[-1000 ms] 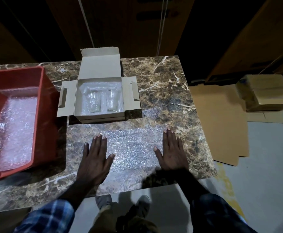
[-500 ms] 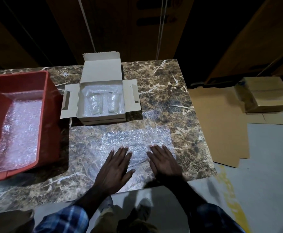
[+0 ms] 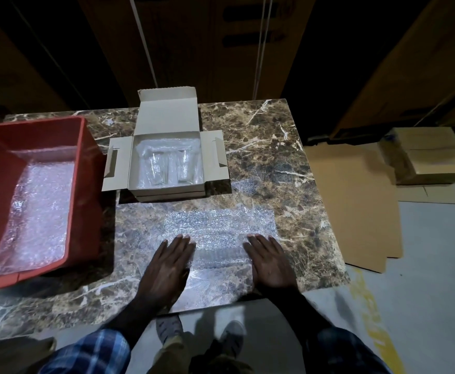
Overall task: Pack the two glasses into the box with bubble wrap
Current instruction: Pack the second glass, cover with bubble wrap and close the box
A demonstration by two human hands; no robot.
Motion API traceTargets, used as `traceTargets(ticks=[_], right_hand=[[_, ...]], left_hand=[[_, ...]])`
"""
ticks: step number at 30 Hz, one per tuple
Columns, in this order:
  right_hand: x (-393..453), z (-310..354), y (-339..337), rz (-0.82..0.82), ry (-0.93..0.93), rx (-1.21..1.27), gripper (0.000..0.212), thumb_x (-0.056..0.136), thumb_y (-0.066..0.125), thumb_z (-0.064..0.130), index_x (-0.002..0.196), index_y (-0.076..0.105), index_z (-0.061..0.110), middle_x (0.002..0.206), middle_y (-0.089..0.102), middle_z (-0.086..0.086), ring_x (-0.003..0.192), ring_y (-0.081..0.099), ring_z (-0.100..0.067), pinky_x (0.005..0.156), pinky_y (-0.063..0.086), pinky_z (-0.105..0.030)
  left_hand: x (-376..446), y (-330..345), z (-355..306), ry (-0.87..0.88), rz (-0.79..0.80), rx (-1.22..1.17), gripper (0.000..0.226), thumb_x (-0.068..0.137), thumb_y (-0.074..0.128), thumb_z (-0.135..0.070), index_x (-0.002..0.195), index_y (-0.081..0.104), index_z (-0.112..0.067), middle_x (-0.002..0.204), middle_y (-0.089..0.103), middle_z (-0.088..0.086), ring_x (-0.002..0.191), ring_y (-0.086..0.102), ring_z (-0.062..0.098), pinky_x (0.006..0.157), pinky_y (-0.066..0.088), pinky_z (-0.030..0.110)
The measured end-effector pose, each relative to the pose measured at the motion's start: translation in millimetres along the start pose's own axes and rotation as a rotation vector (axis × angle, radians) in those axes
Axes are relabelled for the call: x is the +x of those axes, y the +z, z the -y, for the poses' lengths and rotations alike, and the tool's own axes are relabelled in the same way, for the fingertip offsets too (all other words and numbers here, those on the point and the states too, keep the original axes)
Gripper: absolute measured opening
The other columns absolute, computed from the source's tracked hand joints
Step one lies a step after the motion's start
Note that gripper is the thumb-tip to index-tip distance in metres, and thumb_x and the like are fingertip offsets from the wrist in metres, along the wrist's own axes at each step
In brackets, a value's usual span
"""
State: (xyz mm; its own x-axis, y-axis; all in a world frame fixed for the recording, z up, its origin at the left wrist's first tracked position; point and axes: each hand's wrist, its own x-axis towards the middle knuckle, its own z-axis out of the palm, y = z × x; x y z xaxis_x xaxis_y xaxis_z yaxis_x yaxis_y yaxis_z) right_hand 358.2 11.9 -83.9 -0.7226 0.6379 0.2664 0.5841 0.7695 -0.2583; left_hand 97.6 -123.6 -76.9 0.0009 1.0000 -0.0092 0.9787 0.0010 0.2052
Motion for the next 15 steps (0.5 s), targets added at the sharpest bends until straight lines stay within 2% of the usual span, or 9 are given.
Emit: traceTargets(ticks=[3, 6, 8, 10, 11, 13, 15], right_hand=[[0, -3, -1, -0.045, 0.049, -0.004, 0.038, 0.083, 0.047, 0.010, 0.110, 0.074, 0.005, 0.120, 0.070, -0.014, 0.110, 0.066, -0.033, 0.103, 0.038, -0.047], [0, -1, -4, -0.106, 0.210, 0.022, 0.047, 0.065, 0.057, -0.006, 0.108, 0.073, 0.002, 0.114, 0.071, -0.013, 0.103, 0.065, -0.033, 0.097, 0.041, -0.041], [-3, 1, -7, -0.138, 0.313, 0.051, 0.057, 0.054, 0.057, -0.010, 0.108, 0.072, 0.001, 0.112, 0.072, -0.012, 0.099, 0.063, -0.033, 0.090, 0.047, -0.039], [-7, 3, -11, -0.147, 0.366, 0.070, 0.054, 0.056, 0.054, -0.006, 0.106, 0.072, 0.001, 0.115, 0.070, -0.012, 0.098, 0.058, -0.031, 0.085, 0.051, -0.040], [-7, 3, -14, -0.152, 0.402, 0.077, 0.049, 0.060, 0.054, -0.004, 0.104, 0.072, 0.002, 0.118, 0.069, -0.013, 0.098, 0.056, -0.031, 0.085, 0.048, -0.039], [-7, 4, -17, -0.177, 0.499, 0.093, 0.037, 0.070, 0.053, 0.003, 0.100, 0.073, 0.007, 0.125, 0.066, -0.014, 0.098, 0.053, -0.031, 0.087, 0.040, -0.036], [-5, 5, -19, -0.209, 0.577, 0.113, 0.035, 0.077, 0.046, 0.009, 0.099, 0.073, 0.011, 0.128, 0.064, -0.014, 0.098, 0.052, -0.032, 0.090, 0.038, -0.033]], left_hand=[[-5, -7, -1, 0.030, 0.016, -0.013, 0.059, 0.088, 0.041, -0.024, 0.145, 0.049, -0.007, 0.151, 0.047, 0.013, 0.144, 0.038, 0.029, 0.116, 0.025, 0.049], [-1, -16, -14, 0.028, 0.024, -0.068, 0.067, 0.085, 0.043, -0.030, 0.149, 0.044, -0.011, 0.158, 0.036, 0.008, 0.151, 0.025, 0.025, 0.121, 0.018, 0.049], [5, -19, -24, 0.033, 0.046, -0.089, 0.070, 0.088, 0.046, -0.037, 0.155, 0.035, -0.020, 0.163, 0.024, 0.003, 0.154, 0.013, 0.022, 0.123, 0.013, 0.049], [11, -18, -32, 0.029, 0.082, -0.080, 0.068, 0.095, 0.043, -0.050, 0.158, 0.025, -0.029, 0.165, 0.014, -0.001, 0.155, 0.004, 0.019, 0.124, 0.007, 0.048], [14, -16, -35, 0.031, 0.103, -0.062, 0.068, 0.096, 0.041, -0.056, 0.158, 0.024, -0.030, 0.165, 0.014, 0.000, 0.155, 0.004, 0.020, 0.123, 0.006, 0.049], [16, -12, -37, 0.037, 0.137, -0.008, 0.068, 0.096, 0.042, -0.055, 0.156, 0.029, -0.028, 0.163, 0.026, 0.005, 0.154, 0.013, 0.024, 0.121, 0.009, 0.050], [15, -8, -36, 0.024, 0.156, 0.032, 0.064, 0.095, 0.042, -0.047, 0.155, 0.033, -0.027, 0.160, 0.033, 0.006, 0.152, 0.018, 0.024, 0.120, 0.011, 0.050]])
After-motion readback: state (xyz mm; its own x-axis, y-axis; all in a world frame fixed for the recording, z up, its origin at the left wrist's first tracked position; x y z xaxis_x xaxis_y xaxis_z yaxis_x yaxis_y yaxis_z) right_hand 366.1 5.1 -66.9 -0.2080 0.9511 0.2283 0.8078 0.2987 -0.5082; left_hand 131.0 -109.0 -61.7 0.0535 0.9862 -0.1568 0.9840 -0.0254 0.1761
